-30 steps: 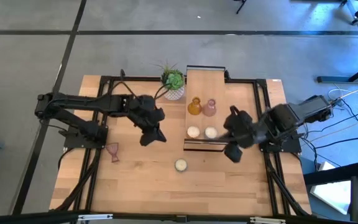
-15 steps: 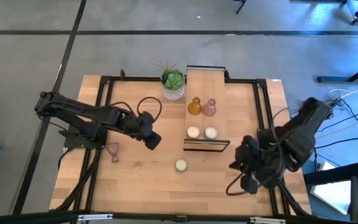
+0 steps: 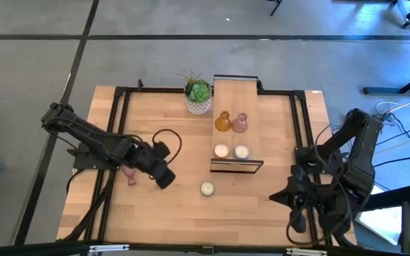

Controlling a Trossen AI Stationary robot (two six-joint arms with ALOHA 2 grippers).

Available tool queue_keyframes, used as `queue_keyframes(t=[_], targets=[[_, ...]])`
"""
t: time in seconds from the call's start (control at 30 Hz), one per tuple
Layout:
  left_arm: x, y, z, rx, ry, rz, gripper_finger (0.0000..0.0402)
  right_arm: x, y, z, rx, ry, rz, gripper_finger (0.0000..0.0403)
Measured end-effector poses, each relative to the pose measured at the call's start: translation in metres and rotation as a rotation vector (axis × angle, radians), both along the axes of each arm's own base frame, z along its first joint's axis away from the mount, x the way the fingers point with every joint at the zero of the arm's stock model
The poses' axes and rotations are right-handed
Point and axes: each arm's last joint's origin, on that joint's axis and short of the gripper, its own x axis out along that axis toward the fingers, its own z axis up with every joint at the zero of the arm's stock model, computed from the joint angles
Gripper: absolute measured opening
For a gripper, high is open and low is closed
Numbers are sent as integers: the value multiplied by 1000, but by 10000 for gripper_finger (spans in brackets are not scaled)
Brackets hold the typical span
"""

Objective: Pick & Place candle stick holders
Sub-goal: Put the pink glass candle holder on the shelf

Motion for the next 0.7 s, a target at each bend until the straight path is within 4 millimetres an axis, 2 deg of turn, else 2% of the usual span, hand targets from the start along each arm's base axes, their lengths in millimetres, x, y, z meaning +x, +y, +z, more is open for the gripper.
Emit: queue_keyframes(t=[0.13,0.3,0.43,0.57,0.7], targets=[[-8,-12,-6,-20,61,51,2,-4,0,-1,-10,4,-6,0],[-39,-12,-15,-39,417,130,2,-4,0,-1,-25,-1,-8,0],[-62,-4,-12,-13,619,234,2,-2,-2,-1,-59,-16,-12,0],[-70,11,-5,-30,609,271,2,2,-5,-1,-67,-23,-30,0],[-84,37,-1,-61,558,337,2,6,-7,0,-59,-28,-44,0]])
